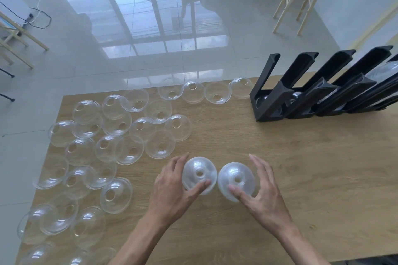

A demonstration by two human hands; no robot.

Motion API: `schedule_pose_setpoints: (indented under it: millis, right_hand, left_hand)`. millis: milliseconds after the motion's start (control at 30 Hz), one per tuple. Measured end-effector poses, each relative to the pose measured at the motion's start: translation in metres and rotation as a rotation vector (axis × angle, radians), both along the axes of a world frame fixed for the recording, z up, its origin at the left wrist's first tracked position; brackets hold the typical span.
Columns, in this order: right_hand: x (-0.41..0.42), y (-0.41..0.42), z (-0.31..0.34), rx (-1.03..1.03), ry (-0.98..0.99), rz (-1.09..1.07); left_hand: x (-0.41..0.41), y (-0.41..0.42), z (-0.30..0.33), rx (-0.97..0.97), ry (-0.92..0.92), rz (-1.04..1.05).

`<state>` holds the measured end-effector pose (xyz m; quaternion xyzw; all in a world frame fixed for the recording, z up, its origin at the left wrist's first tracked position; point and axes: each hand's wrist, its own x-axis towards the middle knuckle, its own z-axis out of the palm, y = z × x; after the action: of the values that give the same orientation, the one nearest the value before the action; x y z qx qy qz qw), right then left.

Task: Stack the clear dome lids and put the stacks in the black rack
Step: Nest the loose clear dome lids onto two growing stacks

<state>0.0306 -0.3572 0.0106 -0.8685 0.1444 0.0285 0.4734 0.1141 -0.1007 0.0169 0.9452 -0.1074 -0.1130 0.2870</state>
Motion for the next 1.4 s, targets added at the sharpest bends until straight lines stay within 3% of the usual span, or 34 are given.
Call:
schedule_pose_setpoints:
  millis: [400, 733, 1000, 1300, 1400]
  right_hand:
    - [0.161, -0.028, 0.003, -0.126, -0.070, -0.053]
    - [0.250, -0.024, -0.010, -0.395, 0.135, -0.014]
    - [0.269, -0.038, -0.016, -0.407, 0.261, 0.057]
    - [0.235, -0.026, -0.026, -0.547, -0.049, 0.045]
    - [0.230, -0.021, -0.030, -0.649, -0.058, 0.049]
  left_hand:
    - [0.141, -0.041, 0.012, 0.039, -0.154, -0.117]
    - [0.209, -0.109, -0.009, 0.175, -0.128, -0.354]
    - [0.210, -0.101, -0.013, 0.174, -0.015, -0.355]
    - [0.176, -0.068, -0.015, 0.012, -0.120, -0.308]
    - [0.164, -0.059, -0.009, -0.035, -0.188, -0.282]
